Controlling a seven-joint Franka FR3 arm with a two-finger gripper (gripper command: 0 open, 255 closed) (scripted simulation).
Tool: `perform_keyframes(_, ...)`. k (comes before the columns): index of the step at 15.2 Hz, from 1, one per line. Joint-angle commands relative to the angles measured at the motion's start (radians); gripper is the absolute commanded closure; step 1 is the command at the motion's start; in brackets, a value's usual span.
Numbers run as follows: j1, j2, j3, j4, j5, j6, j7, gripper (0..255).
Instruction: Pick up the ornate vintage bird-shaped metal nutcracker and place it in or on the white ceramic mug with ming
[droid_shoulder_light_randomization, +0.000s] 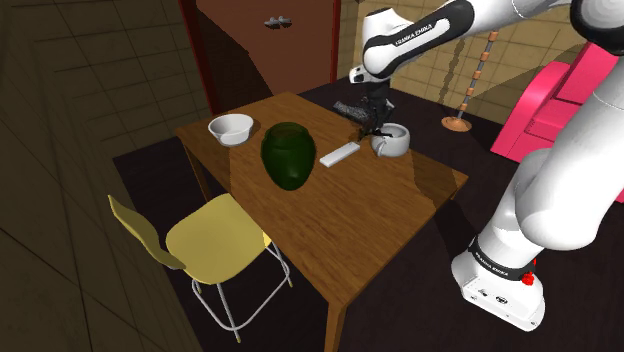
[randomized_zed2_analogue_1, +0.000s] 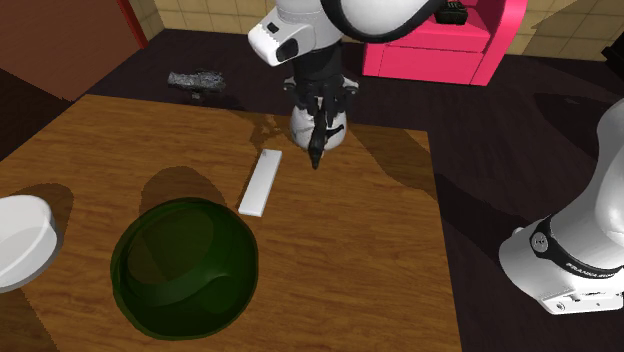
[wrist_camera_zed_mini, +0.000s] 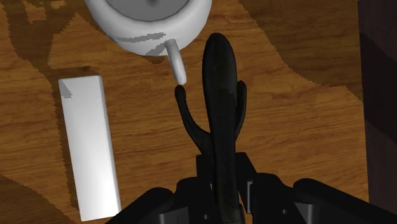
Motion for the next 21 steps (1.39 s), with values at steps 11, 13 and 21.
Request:
perform_keyframes(11,-0.140,0.197,-0.124,0.230,0.096,-0.009,-0.313,255)
perform_keyframes(13,-0.174,0.246,-0.138,0.287,0.126,-0.017,-0.371,255)
perform_keyframes(21,-0.199,0.307,-0.135,0.261,0.159,0.065,-0.399,255)
